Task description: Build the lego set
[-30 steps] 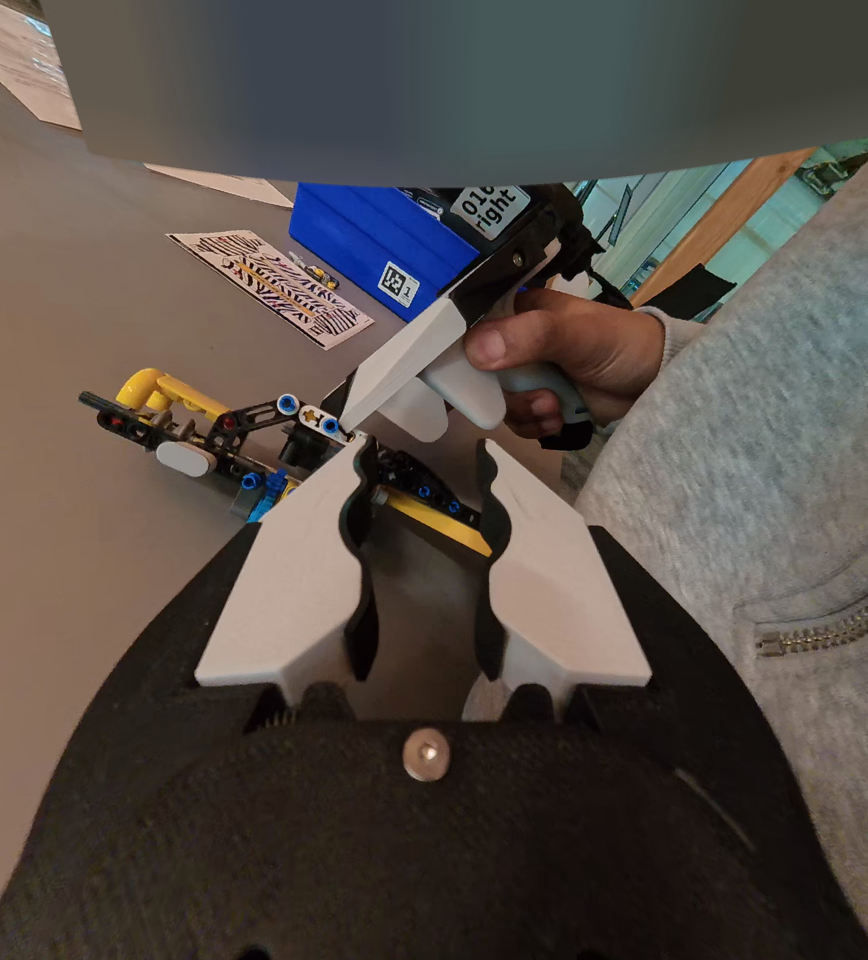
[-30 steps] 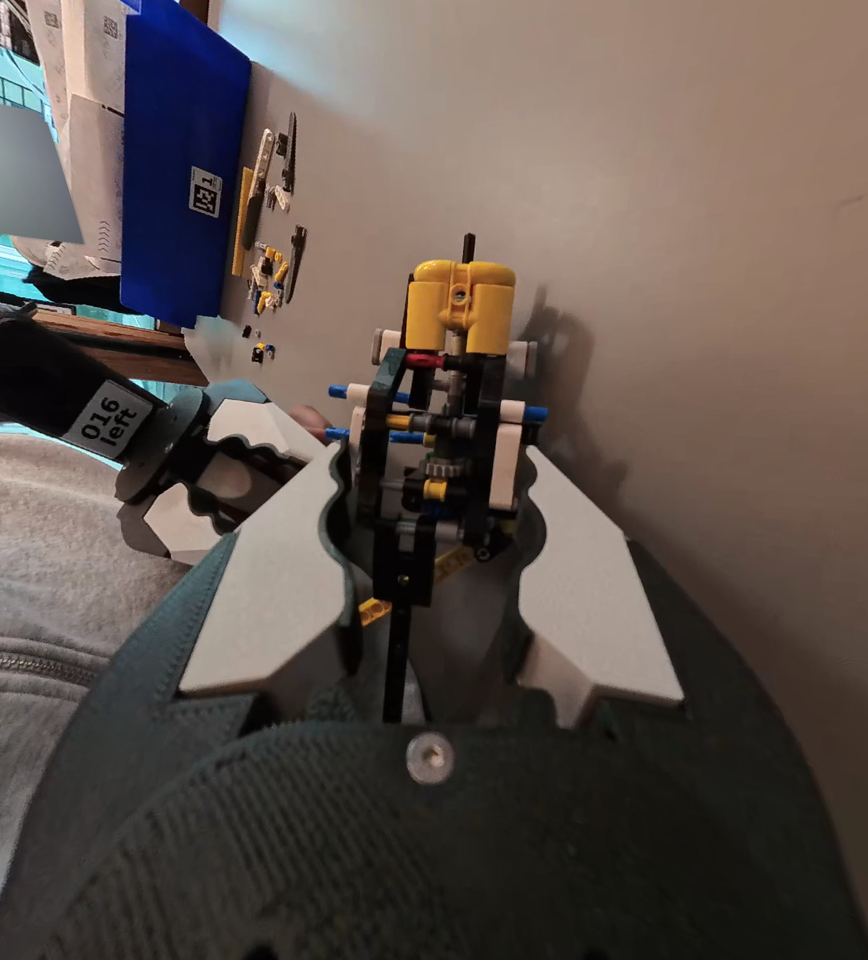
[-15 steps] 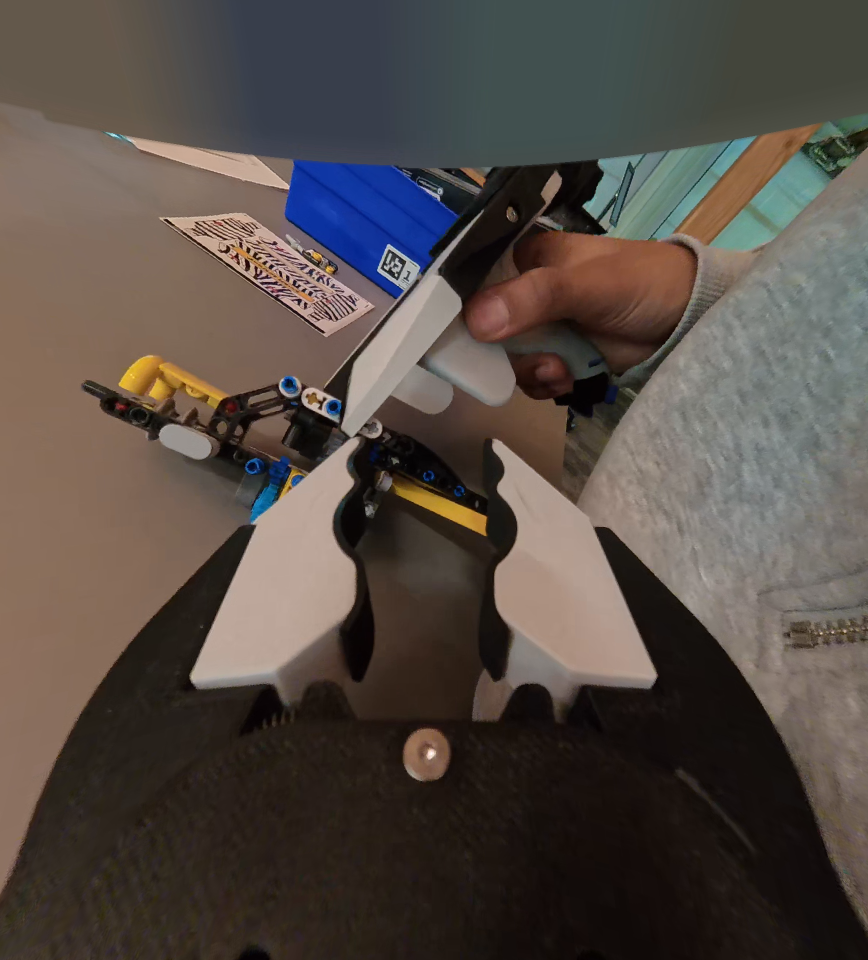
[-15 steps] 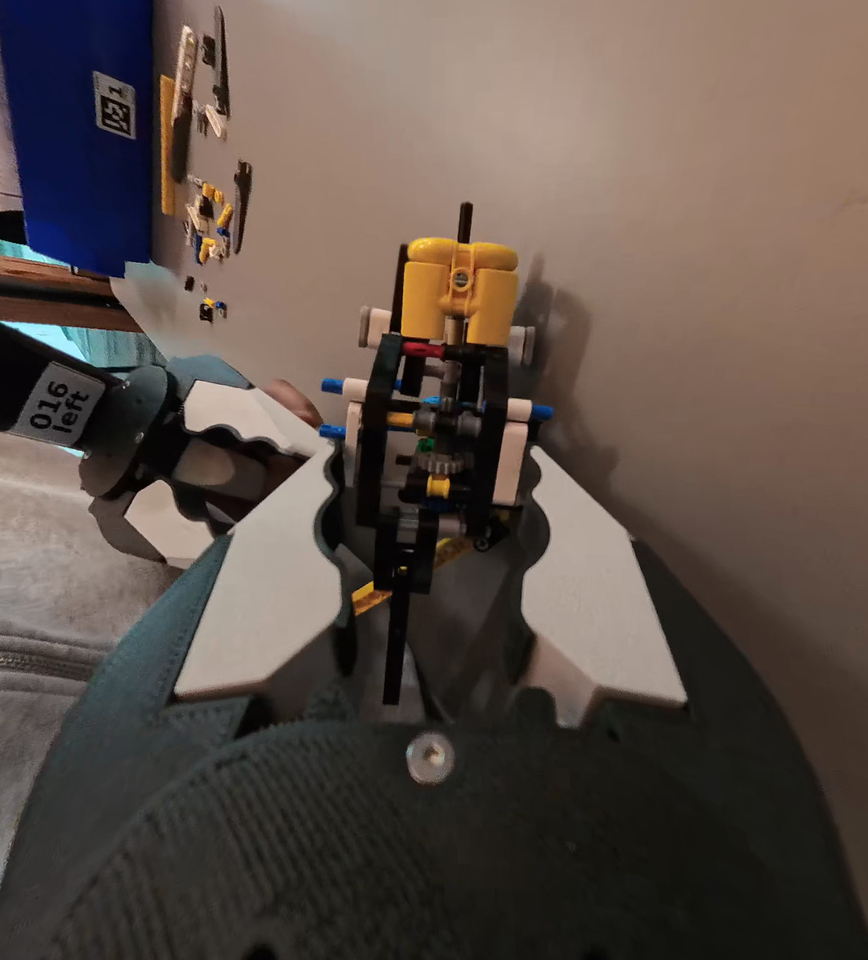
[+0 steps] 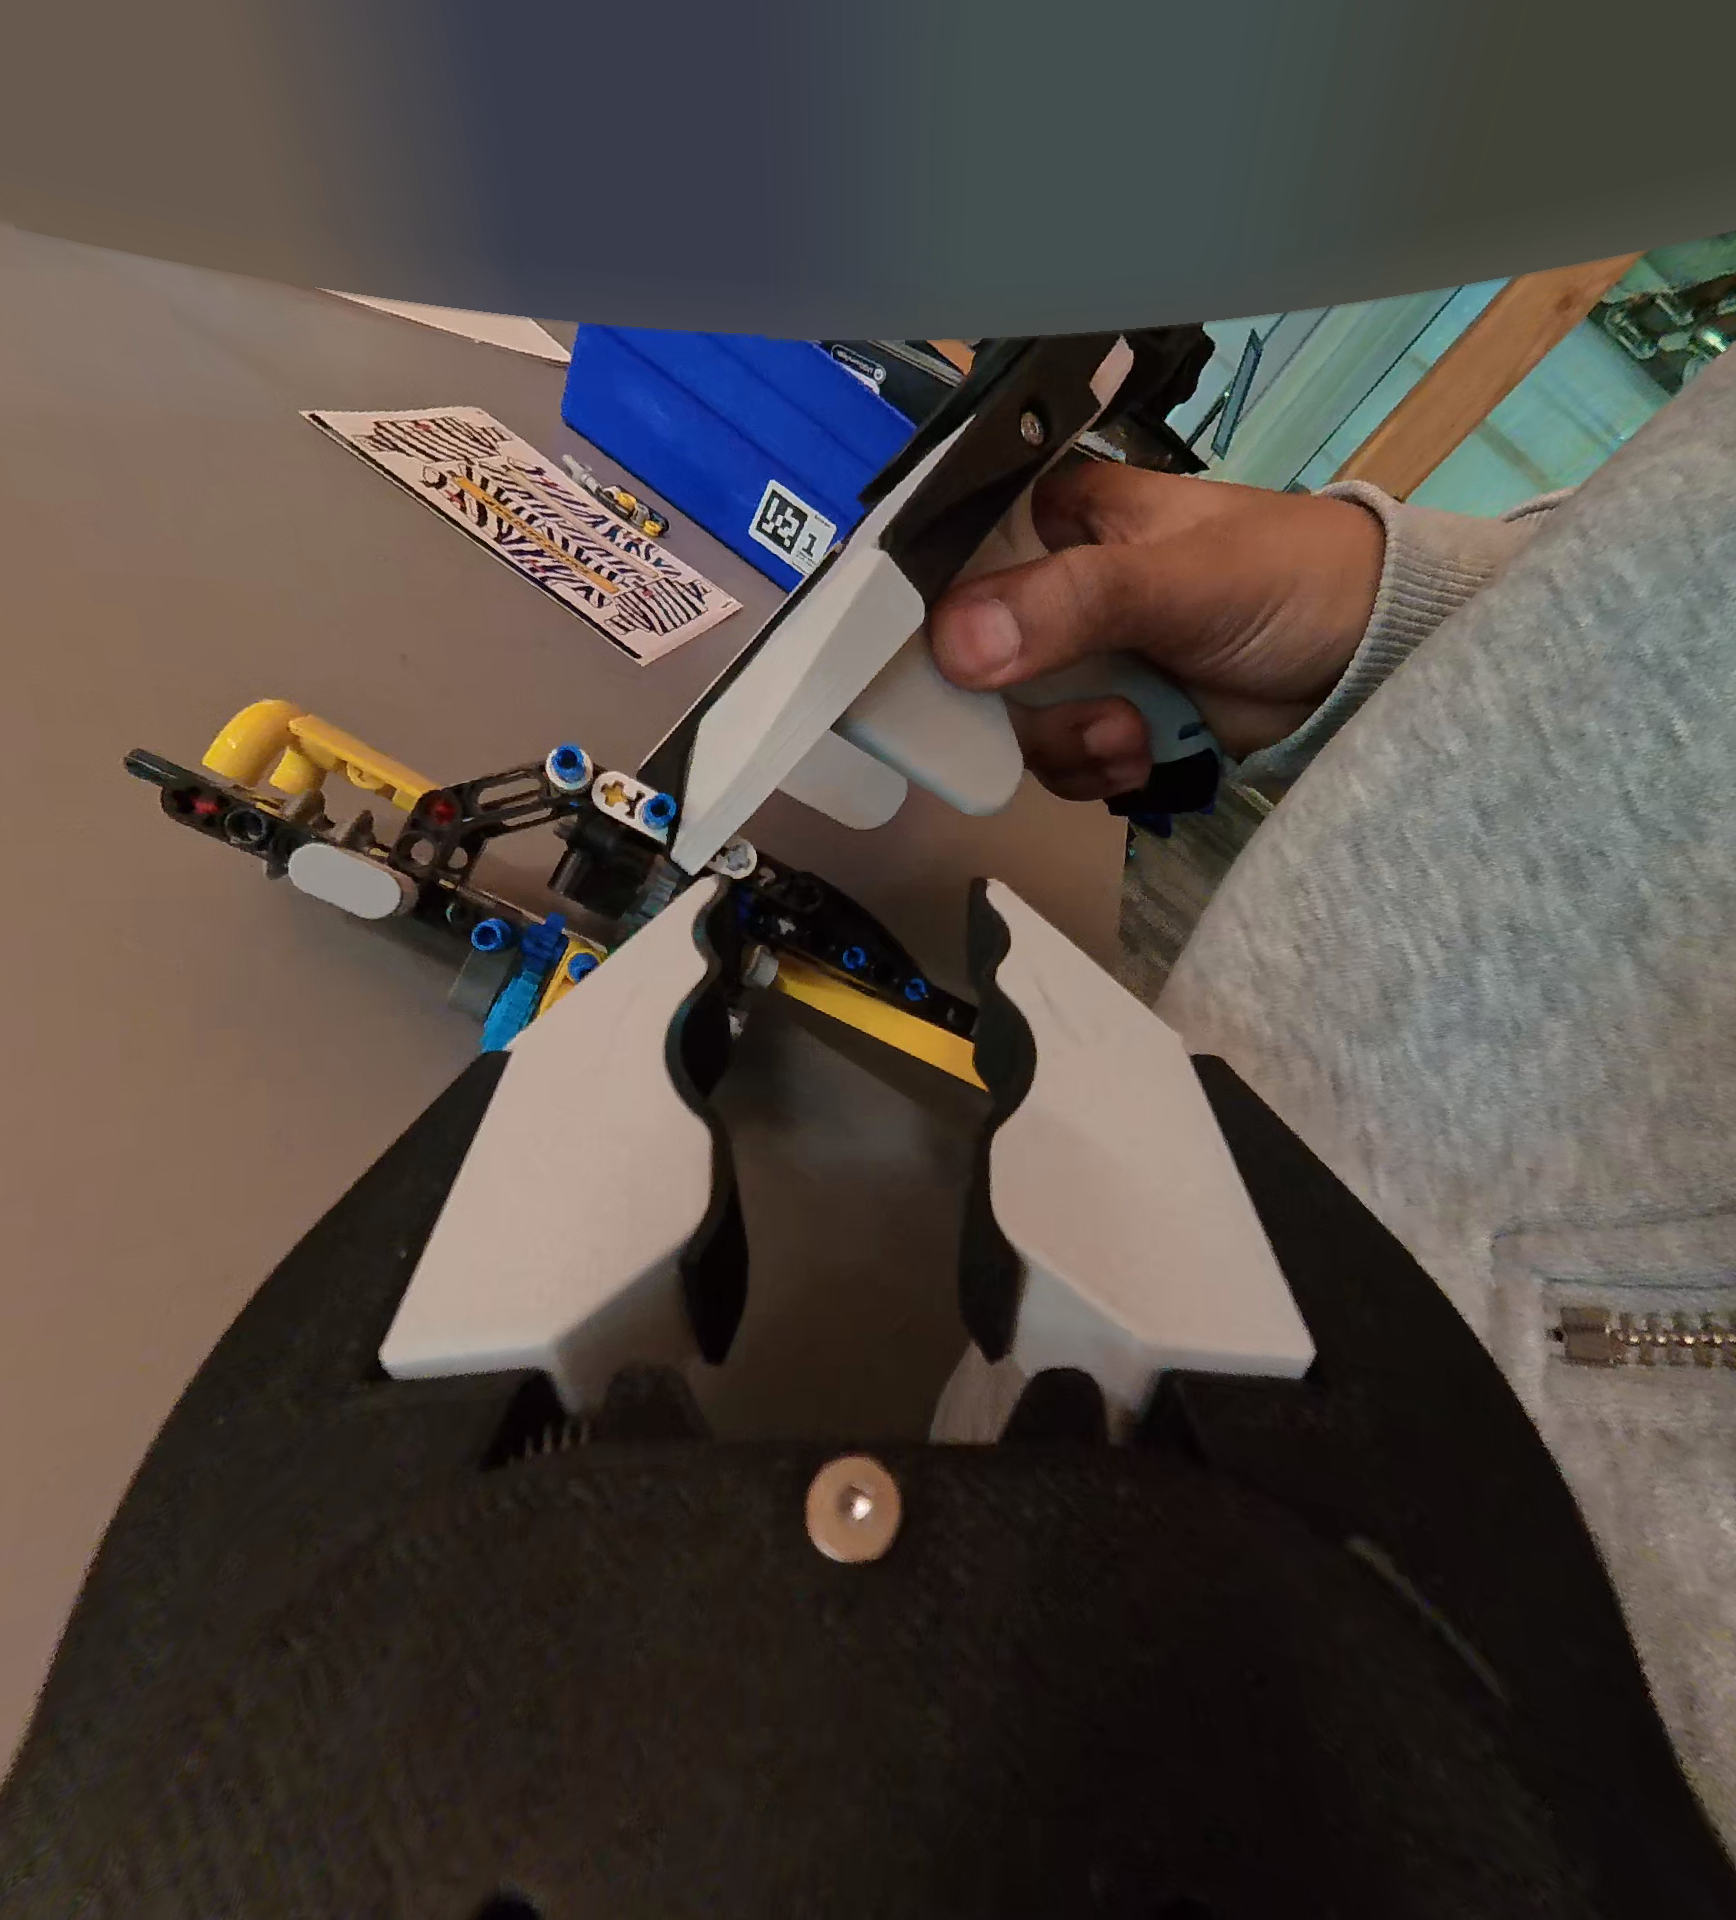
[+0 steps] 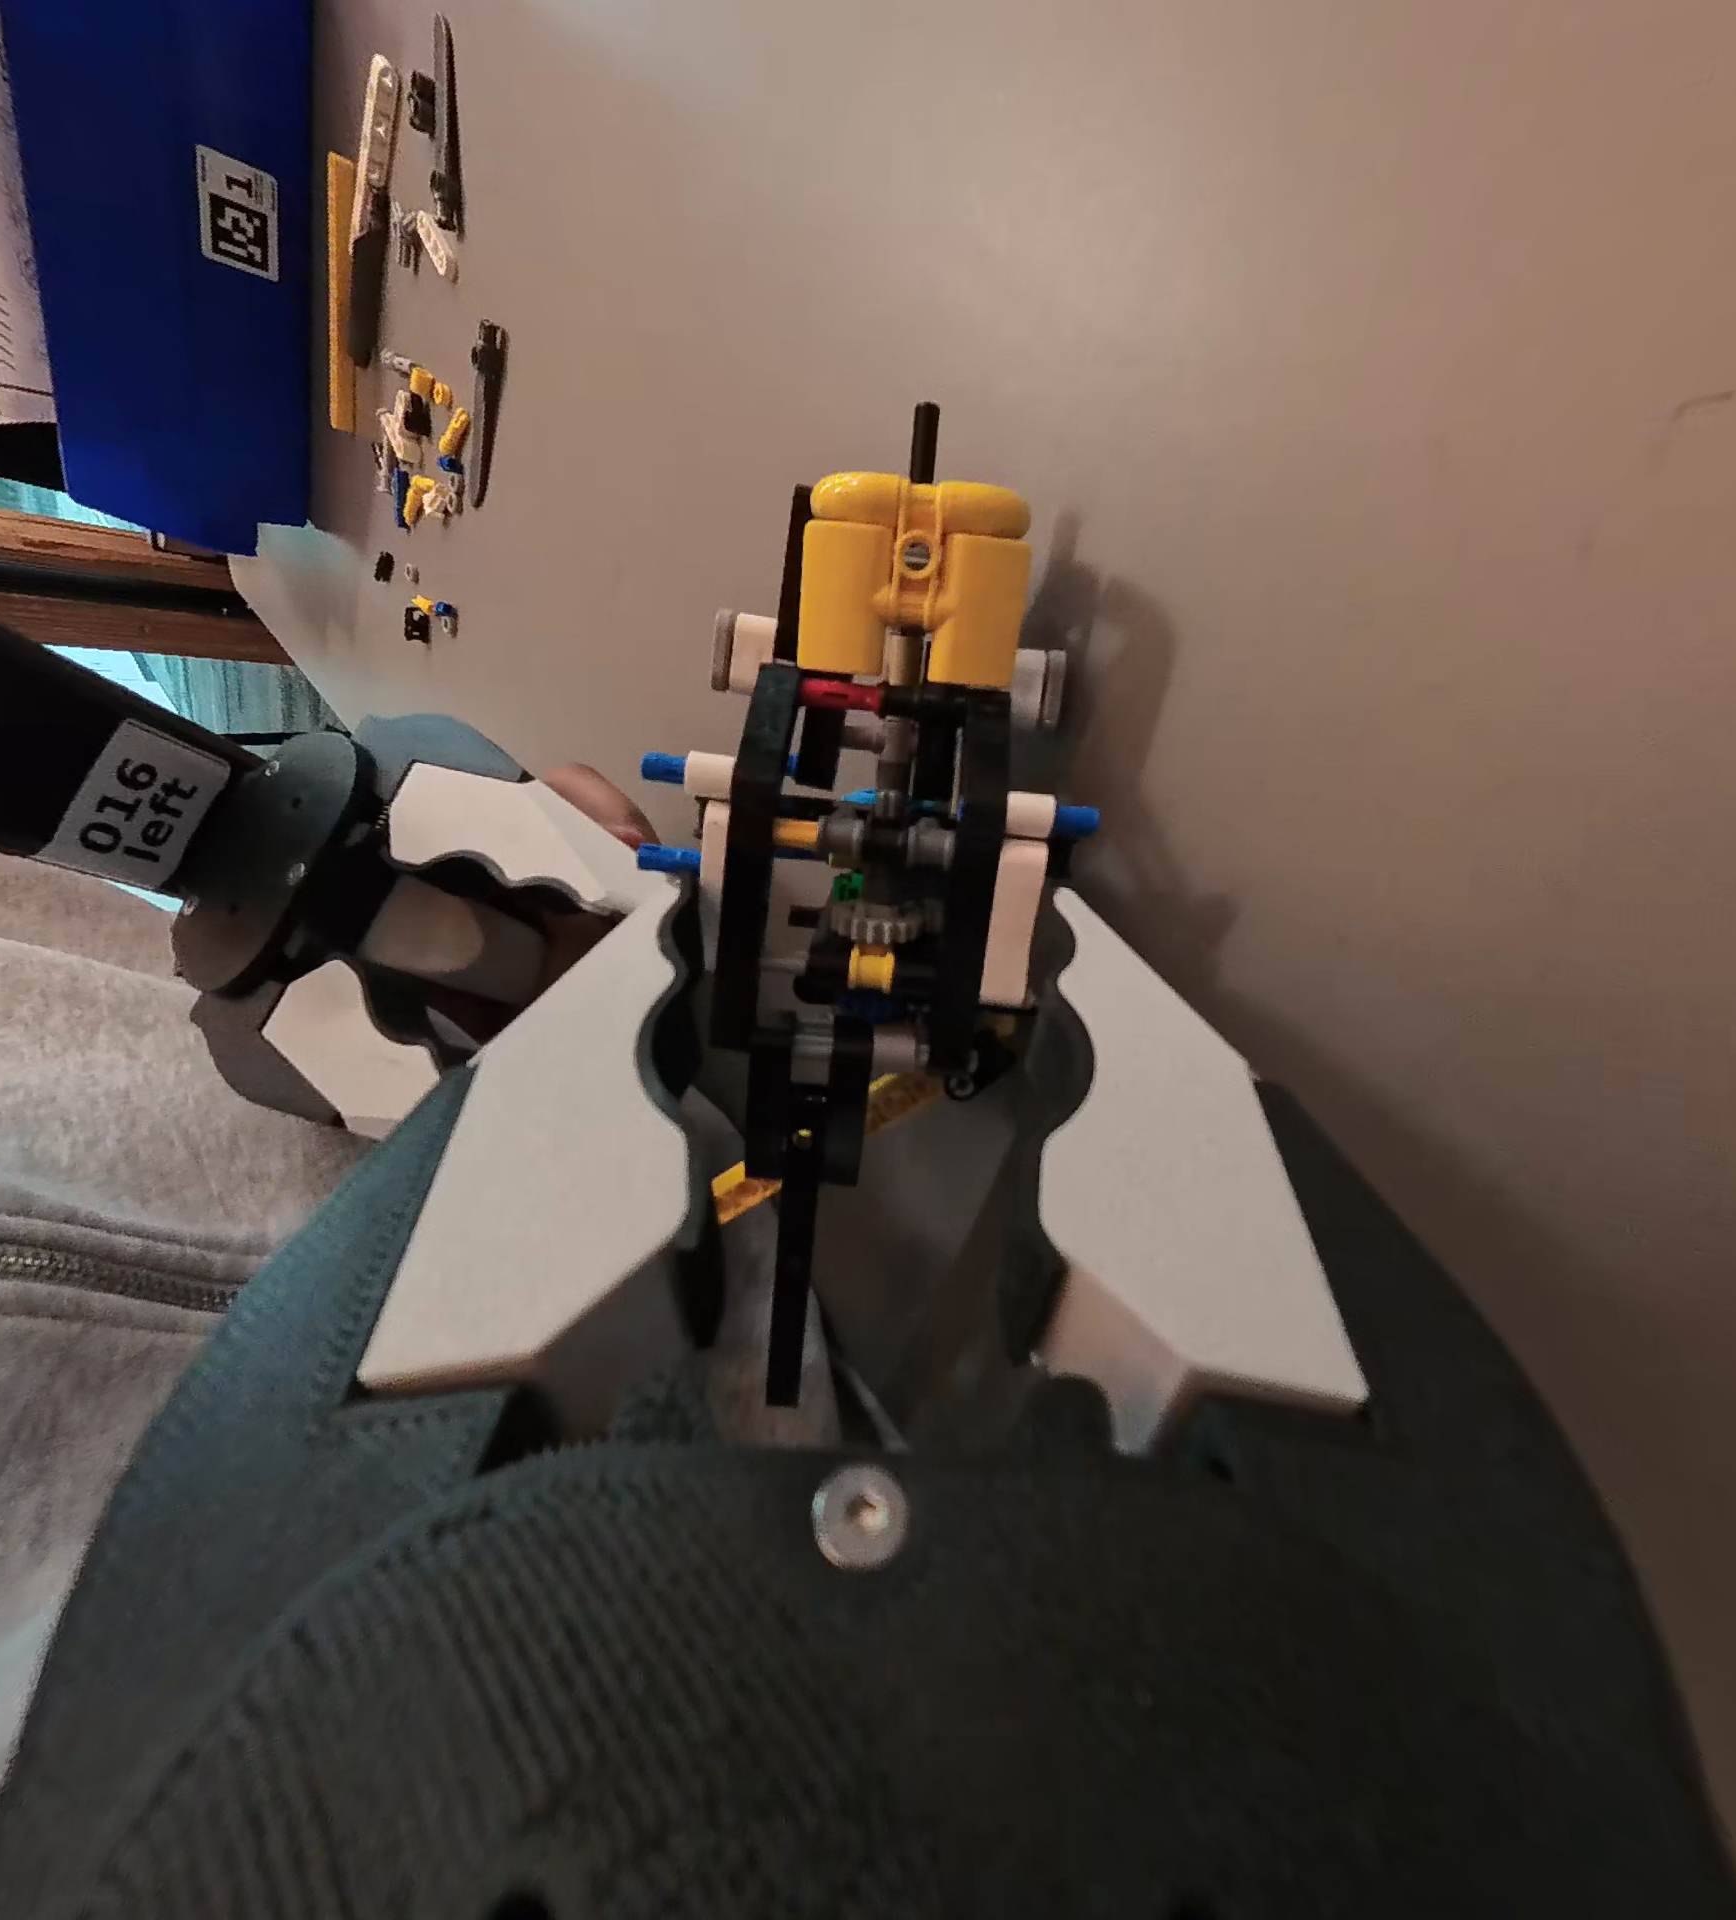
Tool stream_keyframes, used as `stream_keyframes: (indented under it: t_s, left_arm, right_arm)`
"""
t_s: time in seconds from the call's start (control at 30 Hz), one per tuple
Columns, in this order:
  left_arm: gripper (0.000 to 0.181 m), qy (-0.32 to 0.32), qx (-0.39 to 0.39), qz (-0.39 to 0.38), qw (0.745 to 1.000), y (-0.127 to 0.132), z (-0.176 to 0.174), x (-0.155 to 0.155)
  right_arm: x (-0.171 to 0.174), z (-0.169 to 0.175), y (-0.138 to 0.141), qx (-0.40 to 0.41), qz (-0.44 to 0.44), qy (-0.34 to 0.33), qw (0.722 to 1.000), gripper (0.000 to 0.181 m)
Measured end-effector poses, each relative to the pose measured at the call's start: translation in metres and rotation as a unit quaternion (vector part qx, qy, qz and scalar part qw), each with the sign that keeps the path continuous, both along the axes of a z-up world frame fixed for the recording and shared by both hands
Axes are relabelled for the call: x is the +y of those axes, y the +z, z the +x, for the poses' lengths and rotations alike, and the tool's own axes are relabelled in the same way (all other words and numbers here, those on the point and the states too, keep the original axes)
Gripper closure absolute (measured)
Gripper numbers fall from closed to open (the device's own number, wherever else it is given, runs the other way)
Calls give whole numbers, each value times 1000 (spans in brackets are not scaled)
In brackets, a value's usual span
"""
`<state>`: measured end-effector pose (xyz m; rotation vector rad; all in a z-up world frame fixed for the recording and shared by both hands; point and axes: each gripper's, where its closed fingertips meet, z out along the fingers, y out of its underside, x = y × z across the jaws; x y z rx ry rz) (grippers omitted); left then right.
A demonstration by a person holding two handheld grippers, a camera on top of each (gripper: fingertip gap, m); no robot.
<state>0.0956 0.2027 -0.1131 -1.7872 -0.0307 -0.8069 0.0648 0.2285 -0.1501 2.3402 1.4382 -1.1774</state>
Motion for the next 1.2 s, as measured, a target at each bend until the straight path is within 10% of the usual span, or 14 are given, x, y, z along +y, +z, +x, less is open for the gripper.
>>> stream_keyframes:
  t_s: [0.83,0.97,1.2]
  left_arm:
    - [135,20,17,-2,1000,-2,-8,-1]
    - [130,64,12,-4,998,-1,-23,0]
    - [129,90,21,-74,993,-23,-36,-1]
  right_arm:
    - [8,-4,3,60,-57,-66,994,118]
    - [15,-8,19,125,-96,-106,982,155]
    - [9,0,17,134,-24,-77,988,145]
